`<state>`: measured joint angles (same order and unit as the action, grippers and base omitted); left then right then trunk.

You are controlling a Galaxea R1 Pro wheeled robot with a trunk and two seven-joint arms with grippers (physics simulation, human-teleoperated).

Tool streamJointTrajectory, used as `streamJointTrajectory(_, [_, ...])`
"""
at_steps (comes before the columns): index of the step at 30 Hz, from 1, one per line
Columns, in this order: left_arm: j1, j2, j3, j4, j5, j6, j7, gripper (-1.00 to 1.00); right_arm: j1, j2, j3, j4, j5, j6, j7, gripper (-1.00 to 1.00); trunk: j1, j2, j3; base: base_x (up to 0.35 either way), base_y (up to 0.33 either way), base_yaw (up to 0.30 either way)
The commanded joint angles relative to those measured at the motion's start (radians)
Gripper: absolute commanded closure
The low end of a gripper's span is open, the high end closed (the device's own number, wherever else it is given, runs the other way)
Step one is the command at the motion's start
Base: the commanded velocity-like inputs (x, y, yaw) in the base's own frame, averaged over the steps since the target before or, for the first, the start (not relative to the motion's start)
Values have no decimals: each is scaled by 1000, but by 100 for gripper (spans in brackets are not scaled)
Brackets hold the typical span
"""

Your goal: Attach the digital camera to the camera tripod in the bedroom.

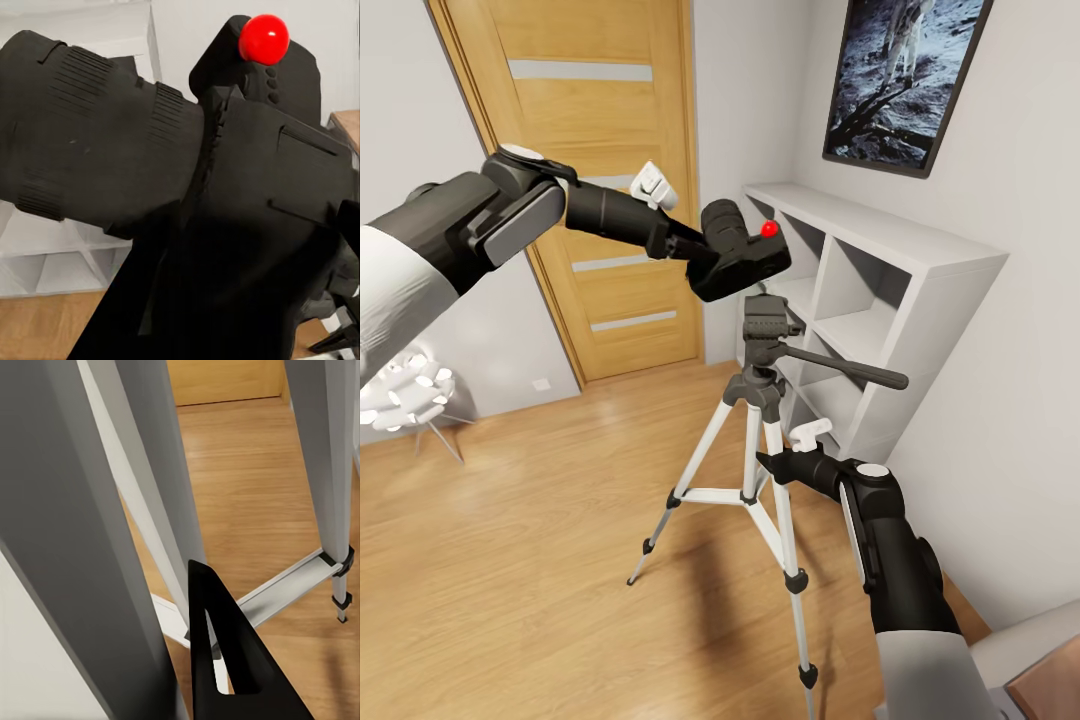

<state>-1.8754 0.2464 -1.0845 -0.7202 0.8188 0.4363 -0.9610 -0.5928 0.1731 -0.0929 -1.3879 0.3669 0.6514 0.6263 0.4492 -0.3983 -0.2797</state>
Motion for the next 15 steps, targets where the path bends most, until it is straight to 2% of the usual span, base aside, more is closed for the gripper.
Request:
streamJointTrajectory(1, [-2,-1,-2,0,6,-4,2,100,-1,1,-3,70,26,5,12,100,1,-2,-2,0,0,0])
streamJointTrajectory(11, [-2,-37,10,59,18,-15,-2,100,-1,1,-2,69,26,5,12,100,1,-2,-2,0,0,0])
streamJointTrajectory(14, [-2,-78,96,198,32,-10,-28,100,-1,-3,-2,69,26,5,12,100,1,-2,-2,0,0,0])
streamJointTrajectory(15, [-2,-85,112,224,34,-9,-31,100,-1,-3,-2,69,25,4,12,100,1,-2,-2,0,0,0])
